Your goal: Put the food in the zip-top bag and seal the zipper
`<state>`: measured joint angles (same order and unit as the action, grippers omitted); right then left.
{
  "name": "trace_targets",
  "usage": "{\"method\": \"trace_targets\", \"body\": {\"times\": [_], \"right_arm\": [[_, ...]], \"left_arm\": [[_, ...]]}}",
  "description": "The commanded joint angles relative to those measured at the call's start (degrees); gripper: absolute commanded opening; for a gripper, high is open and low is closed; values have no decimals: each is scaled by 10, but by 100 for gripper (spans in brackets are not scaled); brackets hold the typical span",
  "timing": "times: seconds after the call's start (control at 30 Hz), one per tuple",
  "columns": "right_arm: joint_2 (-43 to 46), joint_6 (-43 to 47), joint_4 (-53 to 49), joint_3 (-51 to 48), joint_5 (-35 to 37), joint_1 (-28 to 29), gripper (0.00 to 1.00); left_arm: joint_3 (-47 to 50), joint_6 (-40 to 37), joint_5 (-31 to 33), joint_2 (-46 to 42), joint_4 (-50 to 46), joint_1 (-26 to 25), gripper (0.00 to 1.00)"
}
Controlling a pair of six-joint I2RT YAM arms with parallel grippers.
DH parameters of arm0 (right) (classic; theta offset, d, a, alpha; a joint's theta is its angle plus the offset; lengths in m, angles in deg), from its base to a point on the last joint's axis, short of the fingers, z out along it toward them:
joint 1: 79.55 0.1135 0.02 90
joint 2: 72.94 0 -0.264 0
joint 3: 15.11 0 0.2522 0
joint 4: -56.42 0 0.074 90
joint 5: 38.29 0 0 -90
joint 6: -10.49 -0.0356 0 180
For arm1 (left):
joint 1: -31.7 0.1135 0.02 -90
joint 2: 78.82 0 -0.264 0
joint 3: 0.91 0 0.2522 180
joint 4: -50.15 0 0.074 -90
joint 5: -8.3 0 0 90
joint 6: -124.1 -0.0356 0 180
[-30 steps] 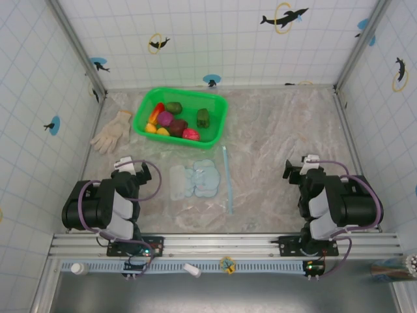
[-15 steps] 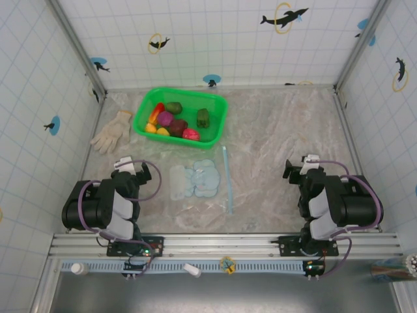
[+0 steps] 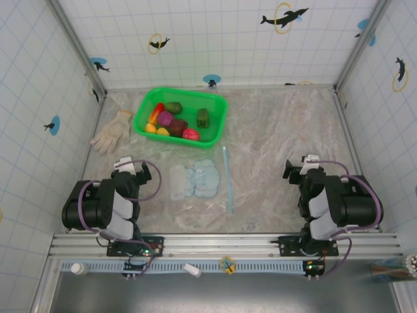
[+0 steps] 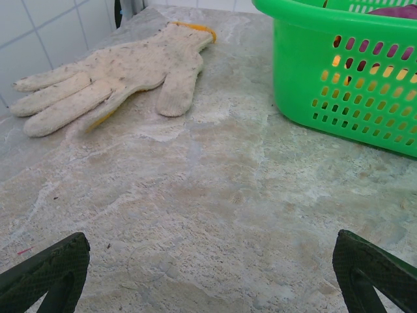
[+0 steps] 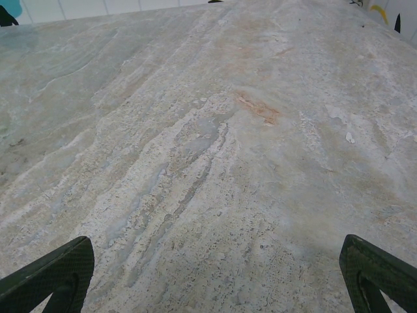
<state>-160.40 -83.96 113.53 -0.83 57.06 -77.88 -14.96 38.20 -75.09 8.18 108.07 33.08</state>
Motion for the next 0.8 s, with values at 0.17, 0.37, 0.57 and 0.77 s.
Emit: {"method": "trace_targets", "body": {"times": [0.17, 0.37, 0.57, 0.77], "right_arm": [[9, 1, 4, 0, -2, -2, 100], [115, 37, -187, 69, -47, 14, 100], [244, 48, -251, 106, -39, 100, 100], [357, 63, -337, 151, -97, 253, 100]], "left_arm": [[5, -1, -6, -3, 23, -1, 98], [-15, -26, -61, -55, -55, -3, 98], [3, 0, 14, -175, -93, -8, 98], [-100, -45, -37, -338, -320, -77, 98]]}}
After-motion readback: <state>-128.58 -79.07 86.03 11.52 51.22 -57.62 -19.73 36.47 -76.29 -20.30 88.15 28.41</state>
